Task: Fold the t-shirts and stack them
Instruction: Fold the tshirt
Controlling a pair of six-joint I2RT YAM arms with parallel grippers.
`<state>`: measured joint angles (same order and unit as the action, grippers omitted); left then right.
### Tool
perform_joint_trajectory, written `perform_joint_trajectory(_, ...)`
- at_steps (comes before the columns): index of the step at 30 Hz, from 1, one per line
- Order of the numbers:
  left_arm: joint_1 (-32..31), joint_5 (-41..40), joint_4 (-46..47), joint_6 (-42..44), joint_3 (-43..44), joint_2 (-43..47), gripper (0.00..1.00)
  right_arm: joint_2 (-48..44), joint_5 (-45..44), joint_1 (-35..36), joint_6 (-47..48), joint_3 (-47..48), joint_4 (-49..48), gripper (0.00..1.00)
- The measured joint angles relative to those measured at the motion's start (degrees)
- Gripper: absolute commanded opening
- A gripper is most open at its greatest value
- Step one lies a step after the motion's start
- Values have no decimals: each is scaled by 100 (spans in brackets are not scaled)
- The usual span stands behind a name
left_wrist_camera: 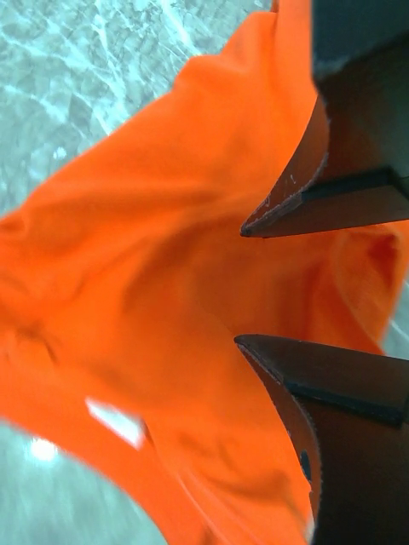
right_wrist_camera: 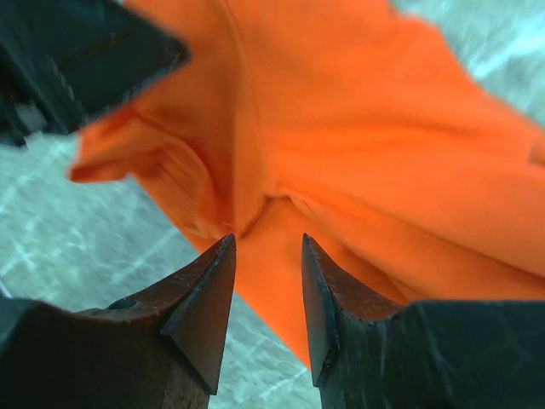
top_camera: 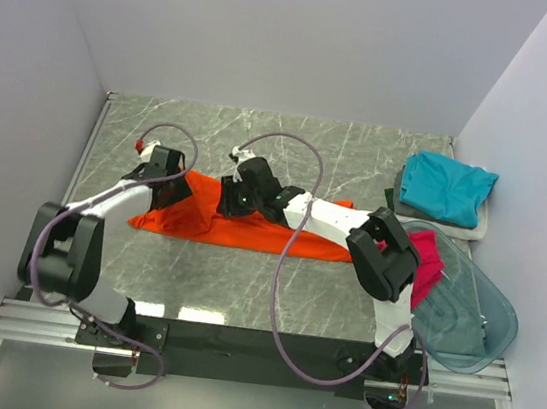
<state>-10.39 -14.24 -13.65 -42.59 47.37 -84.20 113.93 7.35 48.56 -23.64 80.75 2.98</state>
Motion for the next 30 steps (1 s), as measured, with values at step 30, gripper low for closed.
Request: perform_joint_trajectory(30, -621, 533, -216, 116, -1416, 1770, 55, -629, -396, -328, -210, -1257, -55, 44)
